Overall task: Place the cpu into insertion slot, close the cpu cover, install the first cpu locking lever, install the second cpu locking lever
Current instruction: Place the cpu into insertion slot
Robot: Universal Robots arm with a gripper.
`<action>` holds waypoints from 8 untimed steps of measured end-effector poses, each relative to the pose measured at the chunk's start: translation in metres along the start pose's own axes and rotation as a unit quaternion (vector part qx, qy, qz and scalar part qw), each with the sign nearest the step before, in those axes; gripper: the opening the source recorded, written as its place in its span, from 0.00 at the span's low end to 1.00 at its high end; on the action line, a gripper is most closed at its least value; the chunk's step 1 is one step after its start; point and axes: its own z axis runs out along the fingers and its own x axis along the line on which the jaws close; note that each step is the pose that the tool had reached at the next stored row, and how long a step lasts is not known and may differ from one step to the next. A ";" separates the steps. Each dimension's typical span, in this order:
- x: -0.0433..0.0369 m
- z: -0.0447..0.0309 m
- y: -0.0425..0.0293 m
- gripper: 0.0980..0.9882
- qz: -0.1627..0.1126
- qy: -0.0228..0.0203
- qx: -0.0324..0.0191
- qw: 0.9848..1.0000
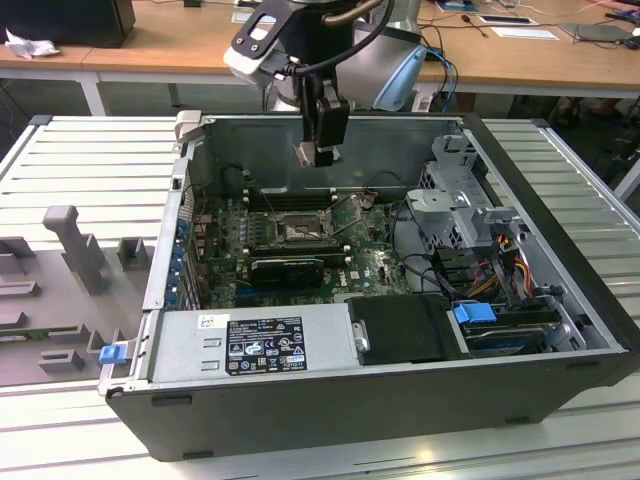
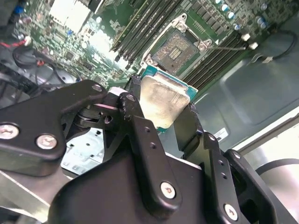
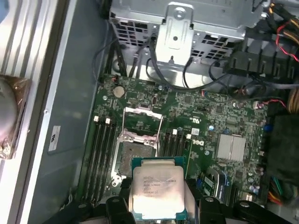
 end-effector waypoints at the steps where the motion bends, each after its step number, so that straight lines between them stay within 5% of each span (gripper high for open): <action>1: 0.0000 0.0003 0.0000 0.48 0.005 0.000 0.000 1.000; 8: -0.0001 0.0057 -0.0005 0.48 0.007 -0.001 0.000 1.000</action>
